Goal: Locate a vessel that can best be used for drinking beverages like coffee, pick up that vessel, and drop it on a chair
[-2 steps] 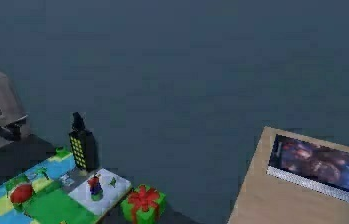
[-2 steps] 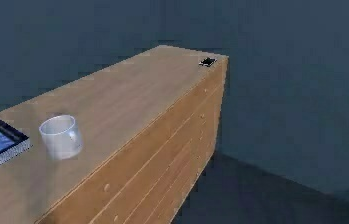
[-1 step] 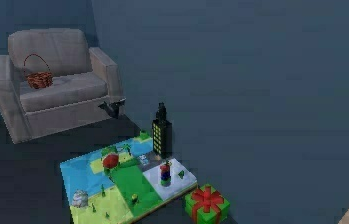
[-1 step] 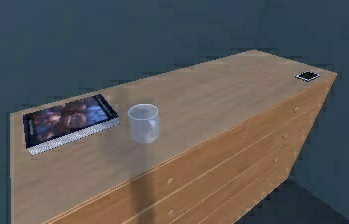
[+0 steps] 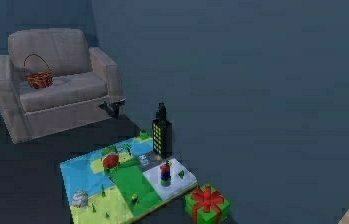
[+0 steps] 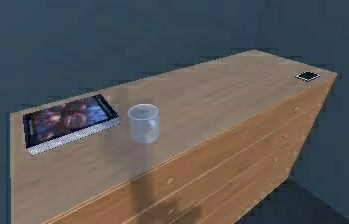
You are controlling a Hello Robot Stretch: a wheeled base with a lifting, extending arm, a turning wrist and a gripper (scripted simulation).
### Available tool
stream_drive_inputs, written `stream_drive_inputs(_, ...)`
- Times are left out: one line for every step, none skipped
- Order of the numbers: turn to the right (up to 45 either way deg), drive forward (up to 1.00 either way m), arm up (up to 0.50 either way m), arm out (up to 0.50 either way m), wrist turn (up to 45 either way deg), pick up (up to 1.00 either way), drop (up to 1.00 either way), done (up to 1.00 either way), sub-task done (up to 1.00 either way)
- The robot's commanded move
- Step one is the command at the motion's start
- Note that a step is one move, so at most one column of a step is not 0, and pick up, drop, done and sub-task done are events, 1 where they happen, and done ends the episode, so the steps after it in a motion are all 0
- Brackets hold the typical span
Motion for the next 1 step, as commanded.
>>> stream_drive_inputs(0.0,0.0,0.38,0.0,0.0,0.0,0.0,0.0,0.0)
